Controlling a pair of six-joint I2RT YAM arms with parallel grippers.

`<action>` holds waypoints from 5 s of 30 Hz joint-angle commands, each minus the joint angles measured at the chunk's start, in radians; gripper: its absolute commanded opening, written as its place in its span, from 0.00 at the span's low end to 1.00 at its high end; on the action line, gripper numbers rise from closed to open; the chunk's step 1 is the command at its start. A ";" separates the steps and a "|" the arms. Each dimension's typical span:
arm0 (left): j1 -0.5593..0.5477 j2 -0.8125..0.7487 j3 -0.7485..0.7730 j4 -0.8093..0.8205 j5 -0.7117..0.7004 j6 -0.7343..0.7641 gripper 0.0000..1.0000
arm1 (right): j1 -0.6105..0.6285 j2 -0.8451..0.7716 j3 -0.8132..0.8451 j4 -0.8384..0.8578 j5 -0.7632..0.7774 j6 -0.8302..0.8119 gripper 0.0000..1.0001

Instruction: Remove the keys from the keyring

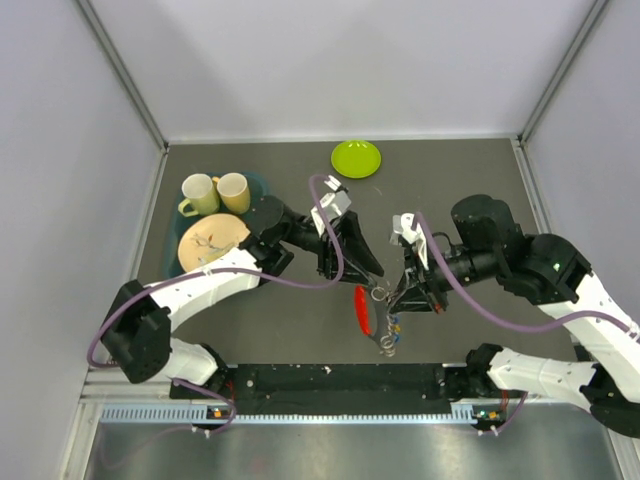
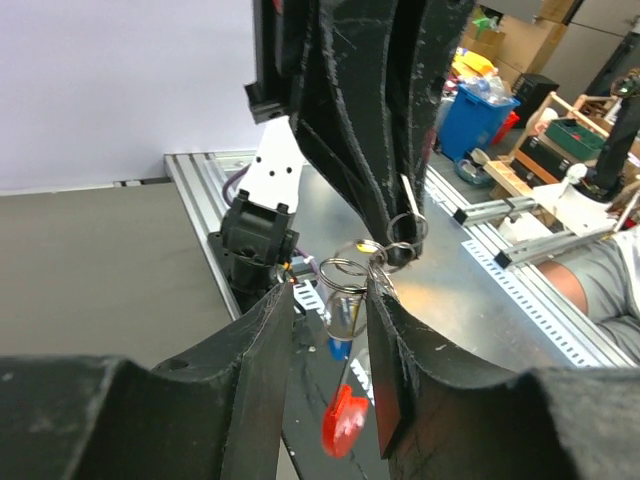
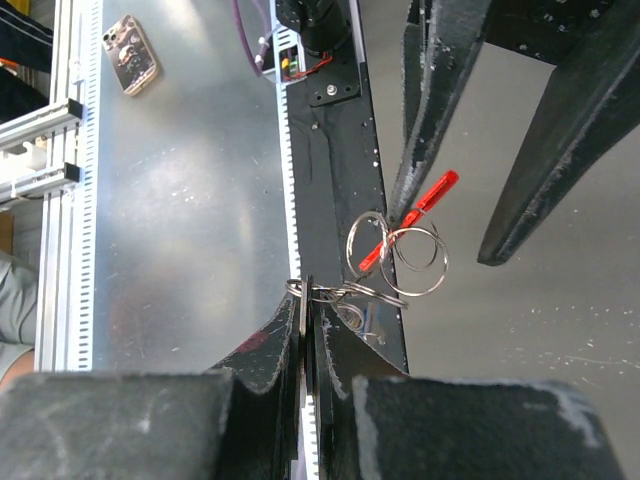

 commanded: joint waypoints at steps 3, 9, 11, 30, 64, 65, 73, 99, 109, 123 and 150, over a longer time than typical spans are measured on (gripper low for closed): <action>0.022 -0.064 0.110 -0.210 -0.070 0.198 0.41 | -0.001 -0.013 -0.015 0.065 -0.021 -0.004 0.00; 0.028 -0.067 0.163 -0.385 -0.135 0.347 0.41 | 0.000 -0.017 -0.007 0.065 -0.016 -0.011 0.00; 0.025 -0.041 0.169 -0.376 -0.120 0.328 0.41 | -0.001 -0.015 0.000 0.067 -0.018 -0.014 0.00; -0.073 -0.145 -0.022 -0.243 -0.040 0.231 0.36 | 0.000 -0.001 0.049 0.106 0.062 -0.009 0.00; -0.098 -0.231 0.021 -0.553 -0.199 0.493 0.34 | -0.001 0.005 0.036 0.128 0.044 0.023 0.00; -0.099 -0.233 0.021 -0.554 -0.210 0.496 0.34 | -0.001 0.005 0.034 0.128 0.042 0.023 0.00; -0.098 -0.224 0.031 -0.539 -0.210 0.481 0.32 | -0.001 0.003 0.033 0.129 0.036 0.026 0.00; -0.124 -0.224 0.039 -0.608 -0.207 0.542 0.00 | -0.001 -0.001 0.010 0.133 0.108 0.063 0.00; -0.124 -0.280 0.019 -0.643 -0.304 0.634 0.00 | -0.001 -0.075 -0.050 0.131 0.193 0.106 0.01; -0.125 -0.331 -0.030 -0.600 -0.354 0.688 0.00 | -0.001 -0.082 -0.087 0.155 0.174 0.106 0.00; -0.322 -0.446 0.062 -0.939 -0.978 1.490 0.00 | -0.001 -0.121 -0.197 0.390 0.323 -0.058 0.00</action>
